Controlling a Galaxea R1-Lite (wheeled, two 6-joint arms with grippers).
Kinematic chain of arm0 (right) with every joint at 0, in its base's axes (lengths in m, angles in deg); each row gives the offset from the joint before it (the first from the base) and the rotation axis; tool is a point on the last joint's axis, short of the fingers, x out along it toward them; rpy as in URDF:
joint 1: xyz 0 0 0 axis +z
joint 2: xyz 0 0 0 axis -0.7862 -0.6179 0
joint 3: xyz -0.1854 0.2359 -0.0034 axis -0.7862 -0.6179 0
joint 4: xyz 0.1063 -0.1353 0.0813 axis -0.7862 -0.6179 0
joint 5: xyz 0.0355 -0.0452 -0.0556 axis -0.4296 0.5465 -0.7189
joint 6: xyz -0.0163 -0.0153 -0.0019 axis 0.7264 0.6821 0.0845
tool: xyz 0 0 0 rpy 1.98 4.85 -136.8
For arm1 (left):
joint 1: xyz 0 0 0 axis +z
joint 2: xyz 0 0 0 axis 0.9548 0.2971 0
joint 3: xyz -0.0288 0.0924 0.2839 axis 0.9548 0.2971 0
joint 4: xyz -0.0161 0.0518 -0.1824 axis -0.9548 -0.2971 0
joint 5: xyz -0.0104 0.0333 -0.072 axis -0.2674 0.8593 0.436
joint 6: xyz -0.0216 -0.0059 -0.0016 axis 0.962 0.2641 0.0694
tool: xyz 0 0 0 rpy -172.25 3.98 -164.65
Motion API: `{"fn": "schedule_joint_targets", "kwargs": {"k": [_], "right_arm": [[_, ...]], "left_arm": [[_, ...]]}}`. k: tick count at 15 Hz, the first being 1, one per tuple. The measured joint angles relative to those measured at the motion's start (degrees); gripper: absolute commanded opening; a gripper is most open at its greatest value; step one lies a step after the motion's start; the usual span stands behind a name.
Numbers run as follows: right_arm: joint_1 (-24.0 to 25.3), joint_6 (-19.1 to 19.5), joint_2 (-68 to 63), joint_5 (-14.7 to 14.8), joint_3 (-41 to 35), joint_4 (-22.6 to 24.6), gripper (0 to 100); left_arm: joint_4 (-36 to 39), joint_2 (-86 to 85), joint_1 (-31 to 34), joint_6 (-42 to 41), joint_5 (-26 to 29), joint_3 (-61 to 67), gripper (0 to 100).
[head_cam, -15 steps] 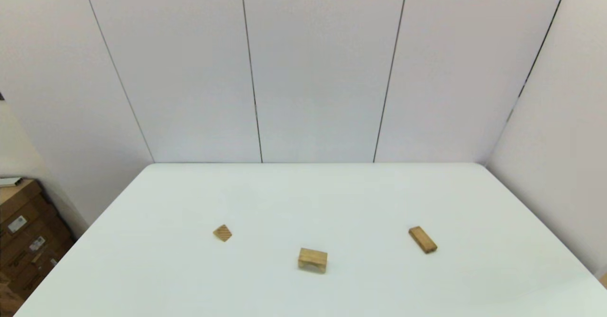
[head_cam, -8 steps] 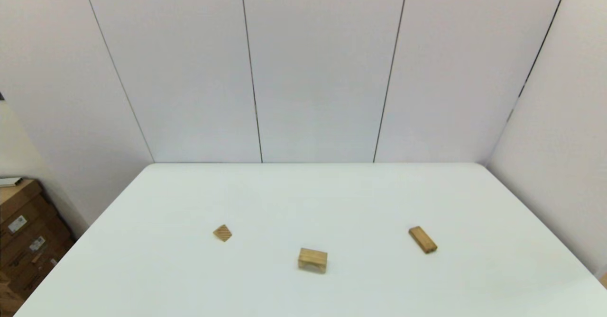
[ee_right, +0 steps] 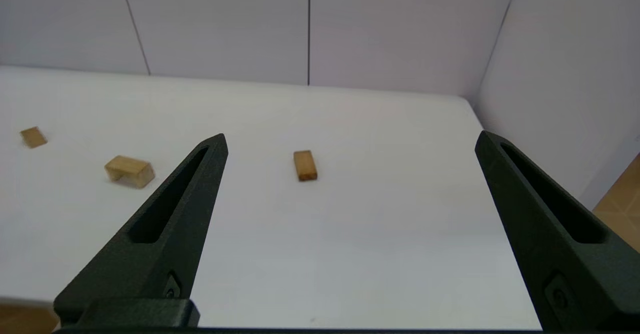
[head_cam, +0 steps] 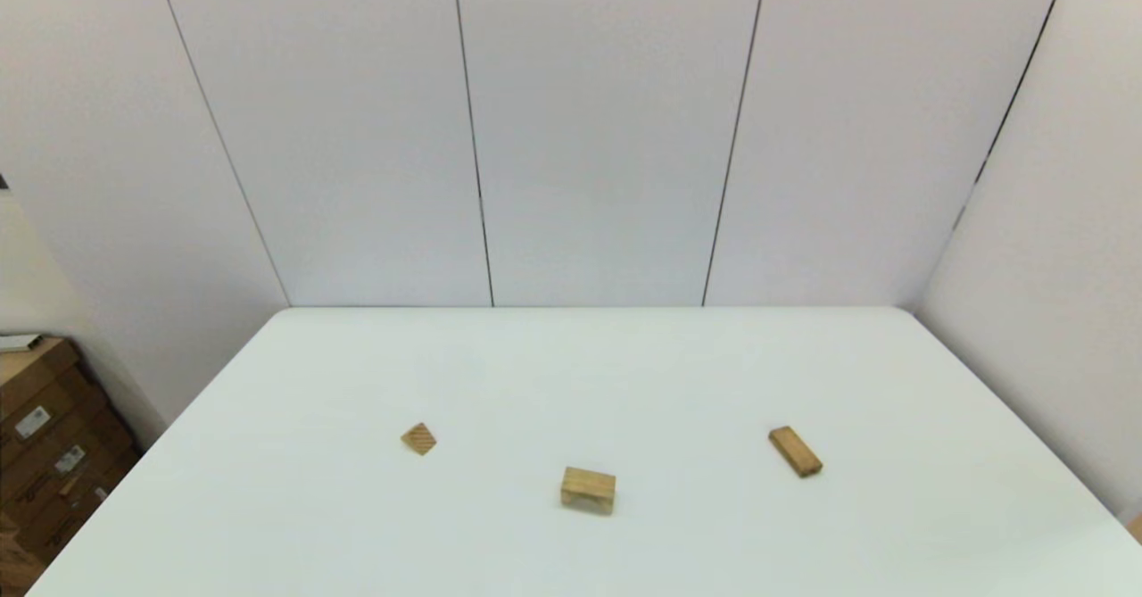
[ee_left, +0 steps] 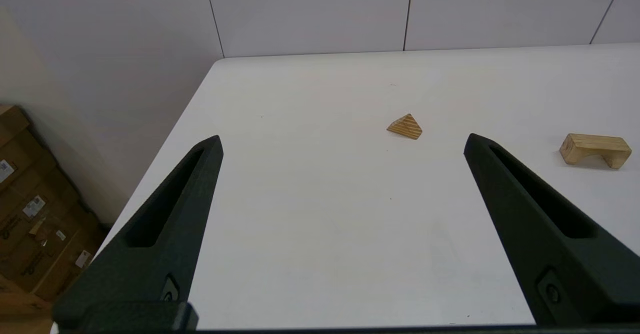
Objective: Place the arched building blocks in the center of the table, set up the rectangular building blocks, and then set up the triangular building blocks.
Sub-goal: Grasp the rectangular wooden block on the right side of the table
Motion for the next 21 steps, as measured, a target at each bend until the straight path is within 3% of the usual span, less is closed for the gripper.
{"fn": "schedule_joint_targets", "kwargs": {"k": [4, 21], "right_arm": [[-0.02, -0.05, -9.48, 0.24, 8.46, -2.60, 100], [-0.11, 0.22, -72.00, 0.18, 36.47, -2.93, 100]], "left_arm": [[-0.02, 0.00, 0.00, 0.00, -0.02, 0.00, 100], [0.00, 0.02, 0.00, 0.00, 0.00, 0.00, 100]]}}
